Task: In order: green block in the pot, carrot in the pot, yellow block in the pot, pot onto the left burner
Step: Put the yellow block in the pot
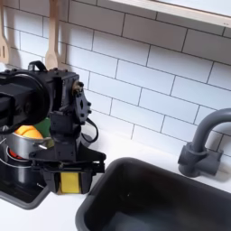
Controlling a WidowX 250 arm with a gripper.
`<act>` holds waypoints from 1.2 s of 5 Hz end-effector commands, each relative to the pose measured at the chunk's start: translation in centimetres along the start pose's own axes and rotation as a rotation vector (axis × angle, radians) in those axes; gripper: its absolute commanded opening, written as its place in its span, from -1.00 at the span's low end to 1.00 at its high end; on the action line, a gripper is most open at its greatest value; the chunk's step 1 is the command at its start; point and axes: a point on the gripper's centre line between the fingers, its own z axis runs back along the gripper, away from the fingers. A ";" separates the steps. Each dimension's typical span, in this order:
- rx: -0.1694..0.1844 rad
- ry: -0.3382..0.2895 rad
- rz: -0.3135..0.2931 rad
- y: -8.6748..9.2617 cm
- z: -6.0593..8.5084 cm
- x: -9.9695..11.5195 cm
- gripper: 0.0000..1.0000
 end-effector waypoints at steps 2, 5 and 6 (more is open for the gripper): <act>-0.023 -0.045 -0.019 -0.5 3.3 -0.2 -1.00; -0.048 -0.104 0.061 3.9 7.2 2.6 -1.00; -0.064 -0.114 0.082 5.2 8.2 3.3 -1.00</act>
